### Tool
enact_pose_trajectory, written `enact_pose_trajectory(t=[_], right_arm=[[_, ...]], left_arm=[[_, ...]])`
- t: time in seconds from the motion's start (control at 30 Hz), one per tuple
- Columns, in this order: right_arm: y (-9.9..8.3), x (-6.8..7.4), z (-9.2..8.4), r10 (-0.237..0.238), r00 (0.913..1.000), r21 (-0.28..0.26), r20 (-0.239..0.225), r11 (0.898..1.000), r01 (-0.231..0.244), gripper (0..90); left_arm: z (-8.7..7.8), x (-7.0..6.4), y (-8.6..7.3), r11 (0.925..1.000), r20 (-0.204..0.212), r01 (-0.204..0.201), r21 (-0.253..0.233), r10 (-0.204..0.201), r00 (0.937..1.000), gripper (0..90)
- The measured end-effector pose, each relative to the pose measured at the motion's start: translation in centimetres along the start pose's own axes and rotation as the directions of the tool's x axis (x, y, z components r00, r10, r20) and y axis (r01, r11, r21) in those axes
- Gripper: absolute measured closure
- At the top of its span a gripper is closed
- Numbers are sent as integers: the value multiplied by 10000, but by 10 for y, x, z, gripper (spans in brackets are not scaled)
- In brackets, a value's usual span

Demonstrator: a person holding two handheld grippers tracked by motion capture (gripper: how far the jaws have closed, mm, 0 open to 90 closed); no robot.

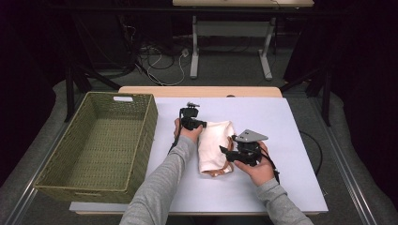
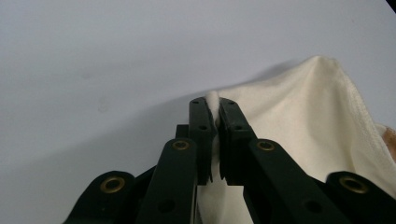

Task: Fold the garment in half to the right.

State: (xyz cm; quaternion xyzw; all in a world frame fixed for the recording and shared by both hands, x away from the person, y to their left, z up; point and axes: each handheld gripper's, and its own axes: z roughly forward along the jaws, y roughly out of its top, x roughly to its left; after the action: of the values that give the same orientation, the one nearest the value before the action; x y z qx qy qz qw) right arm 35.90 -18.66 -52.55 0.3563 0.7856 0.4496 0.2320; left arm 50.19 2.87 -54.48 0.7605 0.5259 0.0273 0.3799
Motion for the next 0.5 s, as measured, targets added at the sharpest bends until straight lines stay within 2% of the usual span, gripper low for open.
enact_pose_trajectory(t=[0.17, 0.23, 0.3, 0.37, 0.5], right_arm=[[4, 5, 0, -966, 9951, 204, -221, 9951, 971, 299], [5, 7, 1, -1126, 9932, 276, -304, 9932, 1134, 292], [6, 9, 1, -1469, 9888, 243, -273, 9887, 1476, 278], [7, 9, 2, -1841, 9826, 496, -243, 9815, 1851, 265], [7, 13, 3, -1808, 9821, 799, -525, 9796, 1846, 266]], left_arm=[[-3, 0, 2, 9999, -97, -137, -101, 136, 9999, 855], [-4, 1, 2, 9998, -138, -175, -125, 174, 9998, 856], [-5, 1, 3, 9996, -180, -237, -136, 235, 9996, 856], [-6, 2, 3, 9994, -255, -312, -146, 308, 9992, 856], [-11, 3, 5, 9988, -350, -413, -269, 403, 9986, 856]])
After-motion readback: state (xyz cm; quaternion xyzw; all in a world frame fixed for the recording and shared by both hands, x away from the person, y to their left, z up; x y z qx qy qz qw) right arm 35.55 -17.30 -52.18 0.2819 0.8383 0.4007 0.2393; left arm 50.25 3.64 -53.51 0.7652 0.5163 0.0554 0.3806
